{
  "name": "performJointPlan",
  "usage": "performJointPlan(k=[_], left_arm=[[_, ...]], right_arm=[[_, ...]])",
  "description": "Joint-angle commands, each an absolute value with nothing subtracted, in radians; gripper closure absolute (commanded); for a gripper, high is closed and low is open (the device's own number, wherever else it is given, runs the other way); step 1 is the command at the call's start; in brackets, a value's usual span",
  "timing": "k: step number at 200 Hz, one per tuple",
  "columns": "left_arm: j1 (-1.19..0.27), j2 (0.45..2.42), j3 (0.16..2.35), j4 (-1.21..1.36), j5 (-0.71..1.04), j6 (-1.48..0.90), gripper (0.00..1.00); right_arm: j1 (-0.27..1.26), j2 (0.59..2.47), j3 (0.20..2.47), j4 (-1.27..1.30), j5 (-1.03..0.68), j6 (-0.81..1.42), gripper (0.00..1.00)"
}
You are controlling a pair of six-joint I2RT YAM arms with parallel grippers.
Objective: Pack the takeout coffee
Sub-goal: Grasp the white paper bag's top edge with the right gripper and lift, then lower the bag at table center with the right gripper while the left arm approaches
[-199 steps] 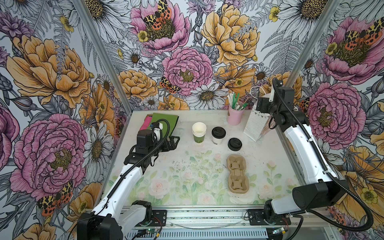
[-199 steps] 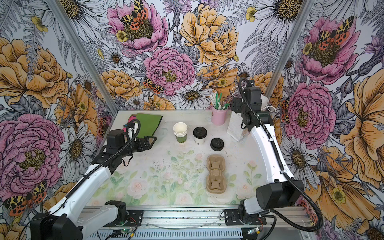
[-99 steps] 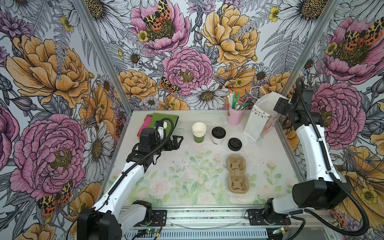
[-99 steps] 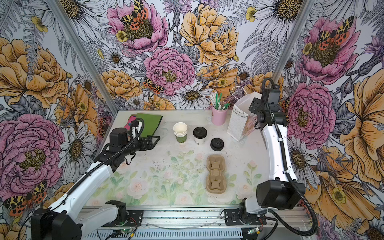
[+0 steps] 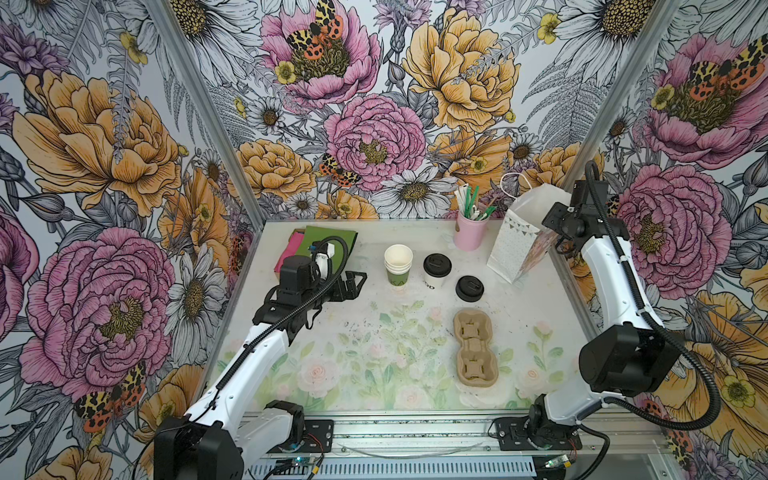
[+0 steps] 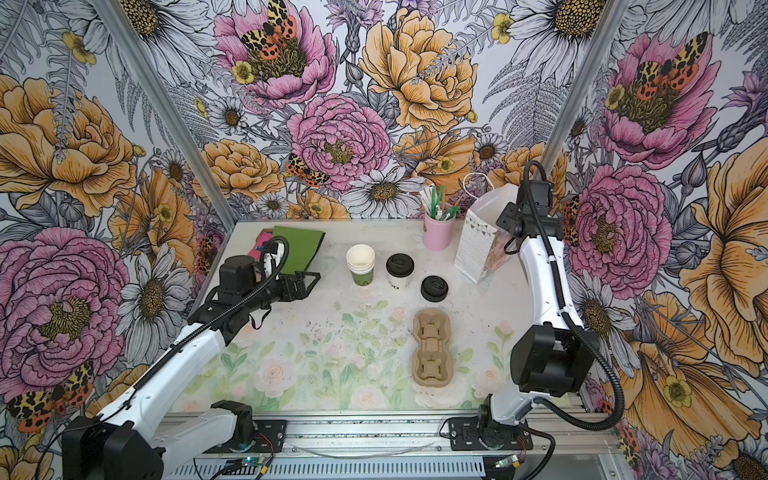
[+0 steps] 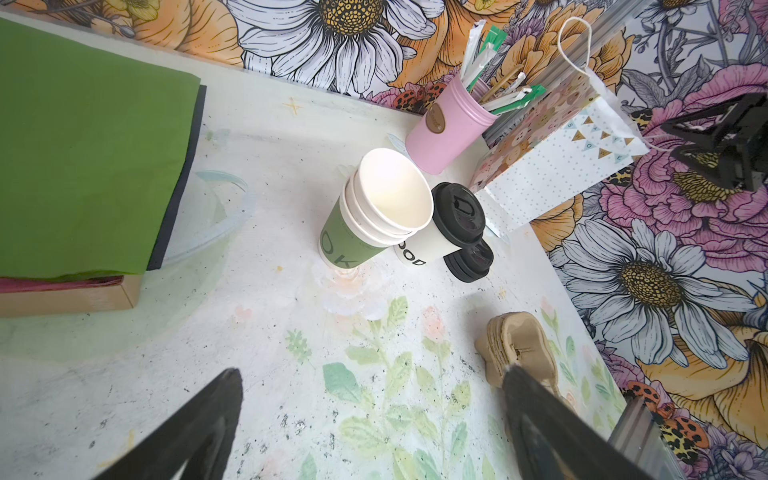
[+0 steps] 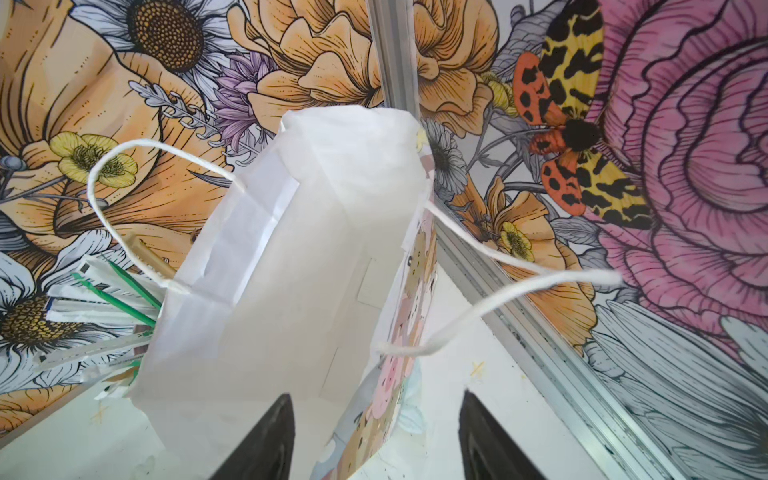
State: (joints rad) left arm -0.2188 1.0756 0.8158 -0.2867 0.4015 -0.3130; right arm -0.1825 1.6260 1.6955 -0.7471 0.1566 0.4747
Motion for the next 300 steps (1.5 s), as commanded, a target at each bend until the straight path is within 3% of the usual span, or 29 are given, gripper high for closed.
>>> performJointPlan(k=[1, 64, 152, 237, 300], left_arm=[[-0.222, 1.068, 0.829, -0.264, 0.409, -0.293, 0.01], [-0.222, 1.071, 0.828, -0.264, 0.403, -0.294, 0.01], [-0.222, 1.073, 0.828, -0.264, 0.399, -0.299, 0.01], [-0.223, 1.066, 0.831, -0.265, 0.392, -0.305, 0.01], [-0.226, 1.052, 0.831, -0.264, 0.38, -0.317, 0.01]], right_arm=[[-0.198, 1.653, 1.709, -0.702, 0.143, 0.509, 0.42], [-0.216, 1.712, 1.701, -0.659, 0.104, 0.534, 0.57], [-0.221, 1.701, 1.694, -0.632, 0.098, 0.541, 1.0], [-0.218, 1.449, 1.628, -0.54, 0.081, 0.538, 1.0], [-0.16, 1.32, 1.629, -0.484, -0.139, 0.563, 1.0]])
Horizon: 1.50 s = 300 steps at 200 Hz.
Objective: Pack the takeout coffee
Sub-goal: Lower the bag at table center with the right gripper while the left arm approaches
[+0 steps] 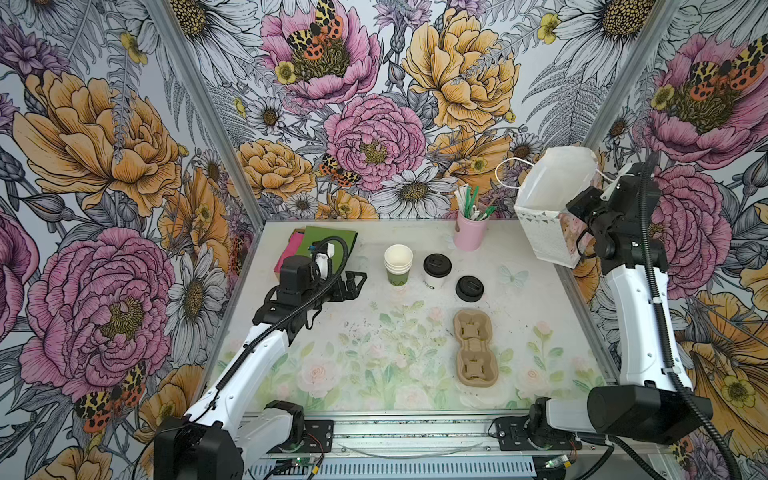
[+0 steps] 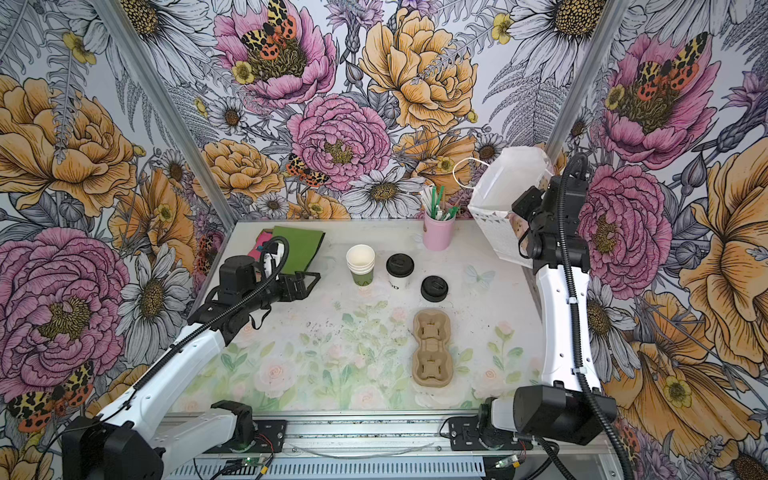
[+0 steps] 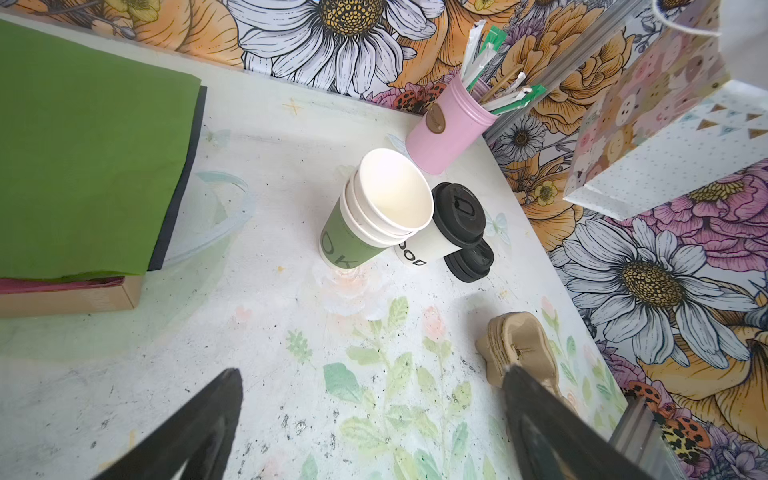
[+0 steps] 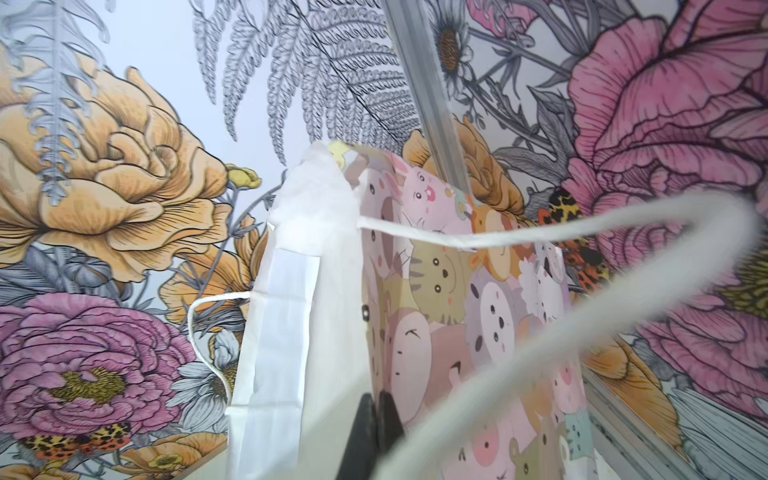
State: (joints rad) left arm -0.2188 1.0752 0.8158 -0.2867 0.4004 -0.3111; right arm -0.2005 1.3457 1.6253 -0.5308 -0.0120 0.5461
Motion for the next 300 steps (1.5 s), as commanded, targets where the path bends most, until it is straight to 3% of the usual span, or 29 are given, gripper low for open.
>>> performJointPlan(k=[1, 56, 184, 300], left_arm=[[-0.226, 1.052, 0.831, -0.264, 0.381, -0.317, 0.01], [-0.221, 1.021, 0.831, -0.273, 0.369, -0.323, 0.01], [-0.196, 0.897, 0.833, -0.354, 0.206, -0.343, 0.01], [-0.001, 0.81, 0.794, -0.463, 0.045, -0.436, 0.01]], right_arm=[[-0.157, 1.32, 1.63, -0.483, -0.142, 0.563, 1.0], [0.025, 1.309, 1.657, -0.441, -0.328, 0.627, 1.0], [0.488, 1.408, 1.663, -0.343, -0.391, 0.766, 1.0], [0.656, 1.472, 1.426, -0.149, -0.397, 0.935, 1.0]])
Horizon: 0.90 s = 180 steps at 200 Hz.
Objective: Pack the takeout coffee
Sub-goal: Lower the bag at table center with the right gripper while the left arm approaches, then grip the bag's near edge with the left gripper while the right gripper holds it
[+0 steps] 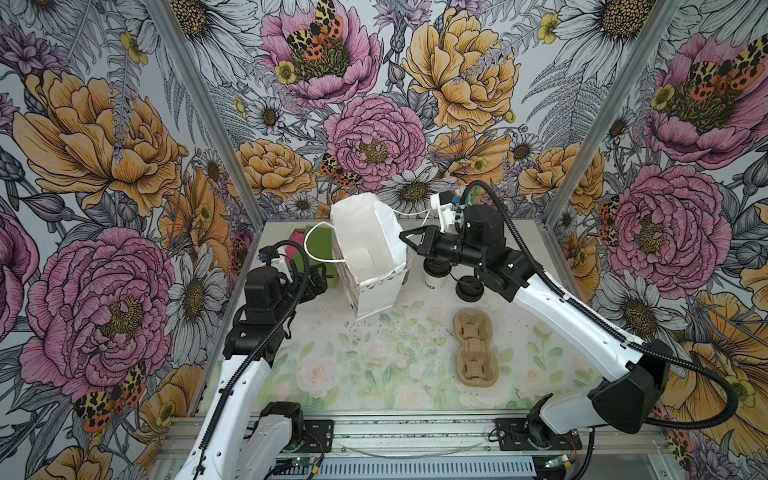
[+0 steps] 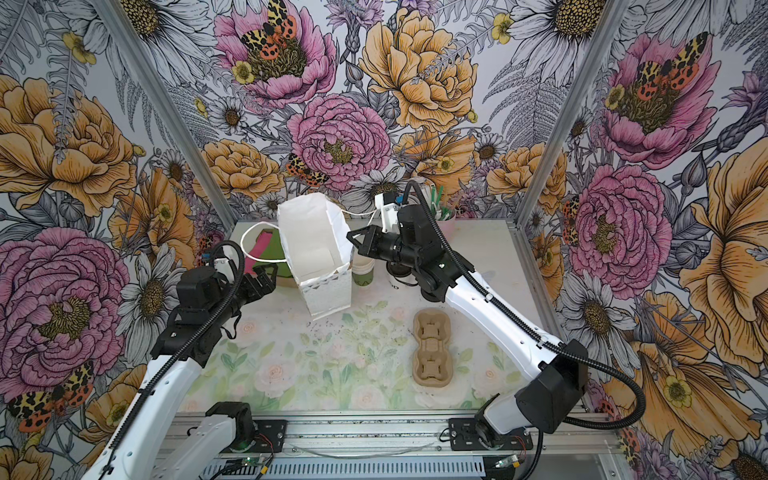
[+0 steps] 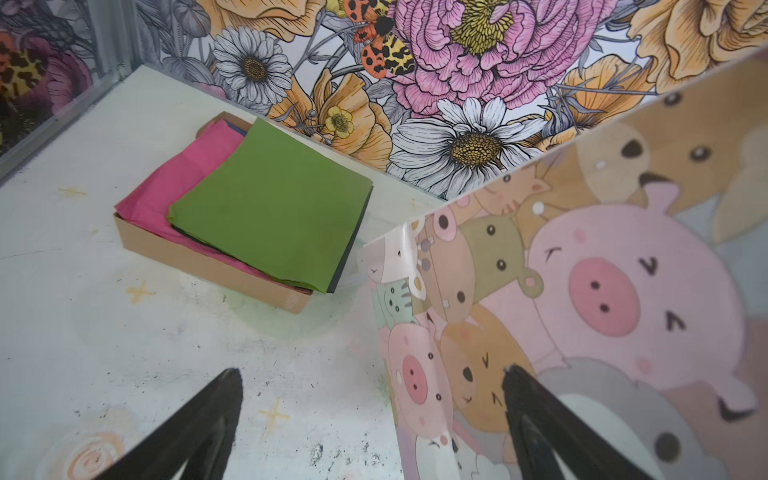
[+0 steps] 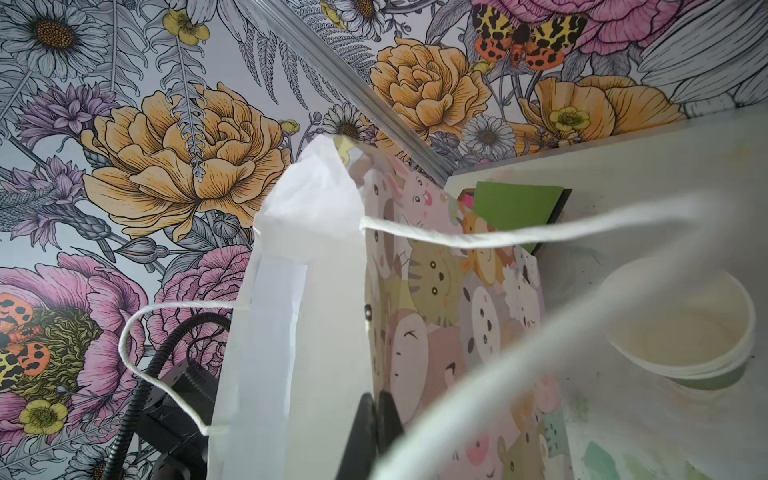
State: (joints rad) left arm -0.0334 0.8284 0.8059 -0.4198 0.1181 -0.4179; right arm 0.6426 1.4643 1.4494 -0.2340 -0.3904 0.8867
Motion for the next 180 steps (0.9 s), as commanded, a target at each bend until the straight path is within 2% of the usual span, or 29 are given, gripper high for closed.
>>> performJointPlan(k=[1, 54, 86, 135, 180], left_arm=[[0.0, 0.809, 0.793, -0.464, 0.043, -0.437, 0.01], [0.042, 0.792, 0.803, -0.505, -0.099, -0.399, 0.01], [0.094, 0.794, 0.841, -0.511, -0.094, -0.388, 0.01], [0.187, 0.81, 0.969, -0.53, 0.085, -0.364, 0.01], [0.2, 0.86, 1.092, -0.547, 0.455, -0.345, 0.03]], right_arm=[[0.656, 1.473, 1.424, -0.148, -0.398, 0.935, 1.0], [0.663, 1.466, 1.344, -0.127, -0.398, 0.959, 1.0], [0.663, 1.472, 1.303, -0.123, -0.42, 0.978, 1.0], [0.664, 1.479, 1.249, -0.117, -0.439, 0.983, 1.0], [0.664, 1.521, 1.235, -0.117, -0.494, 0.962, 1.0]])
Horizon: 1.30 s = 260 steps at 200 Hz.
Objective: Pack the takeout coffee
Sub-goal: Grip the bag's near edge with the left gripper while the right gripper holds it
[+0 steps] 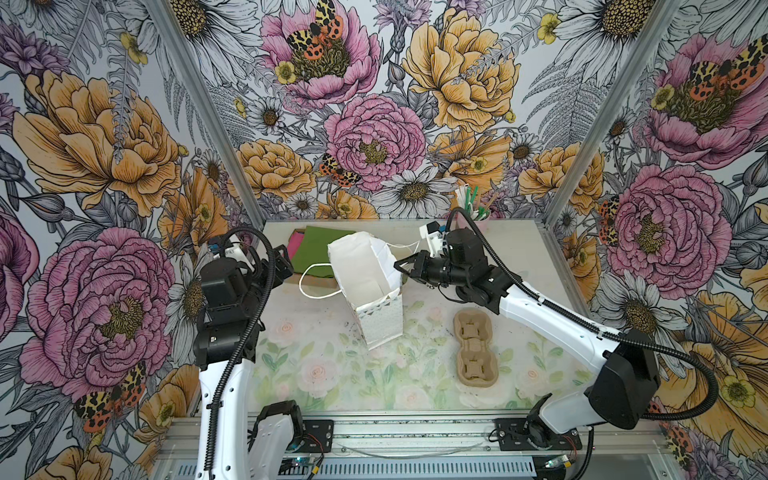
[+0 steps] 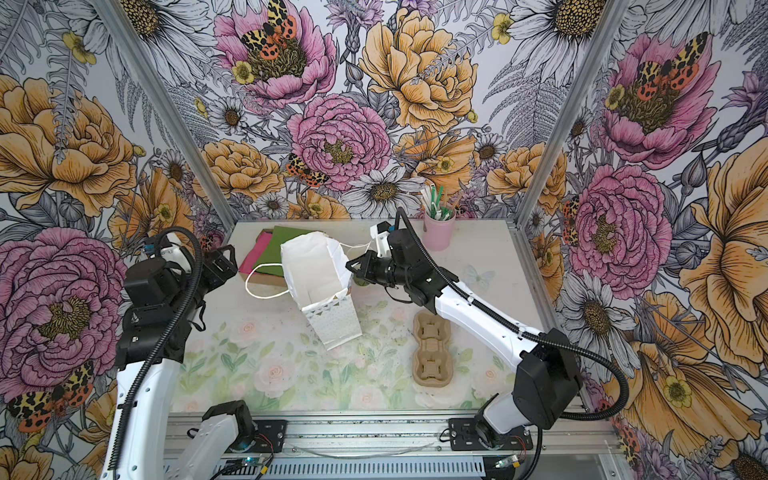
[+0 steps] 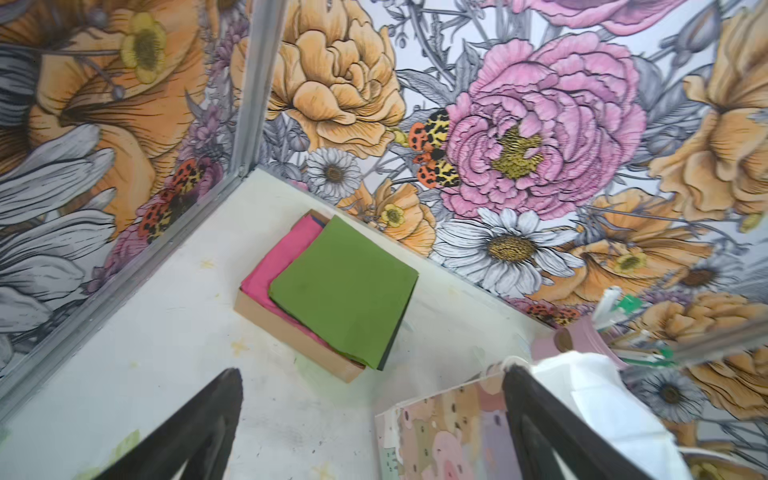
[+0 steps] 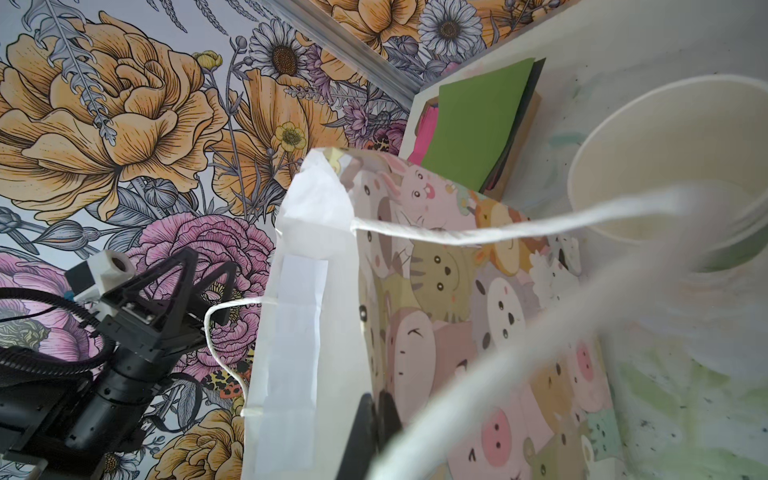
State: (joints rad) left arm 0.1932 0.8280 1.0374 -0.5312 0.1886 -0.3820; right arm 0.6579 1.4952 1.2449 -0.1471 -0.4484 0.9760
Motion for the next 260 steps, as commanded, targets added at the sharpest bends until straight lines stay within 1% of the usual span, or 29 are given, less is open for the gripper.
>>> performJointPlan(k=[1, 17, 39, 57, 70, 86, 116, 142, 166, 189, 196, 222, 260], left_arm=[[0.2, 0.861, 1.094, -0.548, 0.461, -0.344, 0.03], [0.199, 0.89, 1.125, -0.567, 0.548, -0.321, 0.06], [0.198, 0.926, 1.151, -0.602, 0.604, -0.28, 0.08], [0.189, 0.958, 1.161, -0.614, 0.634, -0.247, 0.1], [0.171, 0.982, 1.179, -0.628, 0.634, -0.213, 0.12], [0.134, 1.02, 1.218, -0.668, 0.594, -0.156, 0.13], [0.082, 1.101, 1.289, -0.722, 0.568, -0.068, 0.15], [0.056, 1.164, 1.337, -0.739, 0.566, -0.035, 0.19], [0.026, 1.211, 1.378, -0.763, 0.544, 0.023, 0.22], [0.016, 1.261, 1.414, -0.796, 0.521, 0.079, 0.22], [0.015, 1.277, 1.426, -0.808, 0.519, 0.096, 0.24], [0.012, 1.331, 1.47, -0.831, 0.523, 0.129, 0.29], [-0.019, 1.416, 1.543, -0.901, 0.507, 0.187, 0.37]], right_arm=[[0.663, 1.522, 1.236, -0.118, -0.495, 0.961, 1.0], [0.664, 1.535, 1.236, -0.118, -0.513, 0.953, 1.0], [0.664, 1.549, 1.235, -0.118, -0.532, 0.943, 1.0], [0.663, 1.556, 1.235, -0.12, -0.54, 0.935, 0.95], [0.661, 1.557, 1.235, -0.124, -0.54, 0.929, 0.9], [0.66, 1.555, 1.235, -0.13, -0.534, 0.918, 0.81], [0.657, 1.542, 1.256, -0.135, -0.52, 0.9, 0.62], [0.659, 1.525, 1.28, -0.135, -0.519, 0.877, 0.46], [0.66, 1.504, 1.297, -0.135, -0.516, 0.849, 0.34], [0.659, 1.472, 1.302, -0.135, -0.507, 0.819, 0.24], [0.66, 1.458, 1.302, -0.135, -0.499, 0.806, 0.21], [0.657, 1.394, 1.289, -0.149, -0.433, 0.748, 0.14], [0.636, 1.295, 1.258, -0.248, -0.303, 0.64, 0.11]])
